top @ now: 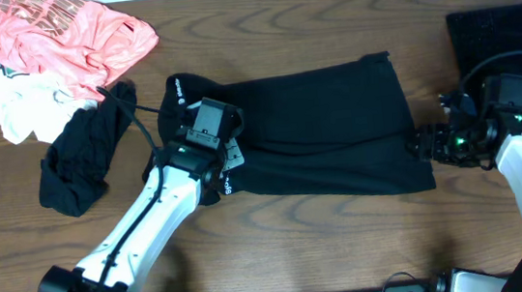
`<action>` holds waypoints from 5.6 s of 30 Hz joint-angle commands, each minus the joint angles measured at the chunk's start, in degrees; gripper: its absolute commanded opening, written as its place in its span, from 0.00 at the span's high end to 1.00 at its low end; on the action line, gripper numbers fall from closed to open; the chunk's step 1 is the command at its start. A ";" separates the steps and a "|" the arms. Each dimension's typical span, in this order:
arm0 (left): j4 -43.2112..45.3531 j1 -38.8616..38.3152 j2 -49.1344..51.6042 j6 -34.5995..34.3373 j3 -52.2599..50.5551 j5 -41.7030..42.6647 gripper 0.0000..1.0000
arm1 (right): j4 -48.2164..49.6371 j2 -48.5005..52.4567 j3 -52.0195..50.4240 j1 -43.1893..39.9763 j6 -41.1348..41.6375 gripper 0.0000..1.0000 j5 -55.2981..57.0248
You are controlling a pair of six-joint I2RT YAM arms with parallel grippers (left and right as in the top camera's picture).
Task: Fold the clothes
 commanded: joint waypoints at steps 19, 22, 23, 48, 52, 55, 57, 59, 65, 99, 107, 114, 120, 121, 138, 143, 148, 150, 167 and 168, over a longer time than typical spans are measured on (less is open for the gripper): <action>2.32 6.75 0.24 2.78 1.27 -1.97 0.91 | 1.07 0.24 -0.24 9.68 7.13 0.32 5.42; 2.32 6.84 0.24 3.61 1.27 -1.99 0.90 | 2.40 0.24 -0.24 9.01 7.34 0.27 5.40; 2.32 6.84 0.24 3.58 1.27 -1.97 0.90 | 2.82 0.24 -0.24 8.61 7.32 0.26 5.40; 1.66 6.84 0.24 3.56 1.25 -1.99 0.91 | 5.84 5.77 -0.28 4.13 -1.57 0.37 3.19; 1.66 6.84 0.24 3.56 1.25 -1.99 0.90 | 6.56 6.78 -0.31 4.15 -2.86 0.41 2.14; 1.66 6.84 0.24 3.56 1.25 -1.99 0.90 | 6.67 6.95 -0.48 4.15 -3.19 0.44 2.12; 1.66 6.84 0.24 3.56 1.25 -1.99 0.90 | 6.93 6.95 -0.90 4.20 -4.20 0.46 1.42; 1.68 6.84 0.24 3.56 1.25 -1.99 0.90 | 7.54 7.02 -1.40 4.20 -4.55 0.47 1.01; 1.66 6.84 0.24 3.56 1.25 -1.99 0.90 | 9.64 7.06 -3.80 4.20 -4.52 0.50 1.27; 1.05 6.84 0.24 3.56 1.20 -1.99 0.90 | 14.10 7.04 -7.85 4.20 -1.22 0.85 3.28; 1.05 6.84 0.24 3.56 1.20 -1.99 0.90 | 15.63 7.04 -7.15 4.20 -0.44 0.99 2.34; 1.05 6.84 0.24 3.56 1.20 -1.99 0.90 | 15.65 7.04 -3.17 4.20 -0.44 0.99 2.36; 1.07 6.84 0.24 3.56 1.20 -1.99 0.90 | 16.06 7.04 -0.66 4.20 -0.44 0.99 4.37; 1.05 6.84 0.24 3.54 1.20 -1.99 0.90 | 16.04 7.04 -0.68 4.20 -0.44 0.98 4.85; 1.03 6.84 0.24 3.56 1.20 -1.99 0.90 | 15.19 12.74 -0.79 4.20 -0.44 0.67 7.93; 0.98 6.84 0.24 3.58 1.20 -1.99 0.90 | 15.93 14.29 -0.76 4.20 -0.42 0.69 7.93; 1.01 6.84 0.24 3.58 1.20 -1.99 0.90 | 16.31 14.23 -0.76 4.20 0.04 0.77 7.91; 1.01 6.84 0.24 3.58 1.20 -1.99 0.90 | 16.33 14.23 -0.74 4.20 0.02 0.82 7.91; 1.03 6.84 0.24 3.63 1.20 -2.03 0.90 | 14.91 14.12 4.11 4.17 -0.04 0.99 7.32; 1.20 6.84 0.24 4.09 1.20 -2.03 0.90 | 14.69 14.12 4.90 4.20 -0.15 0.99 7.32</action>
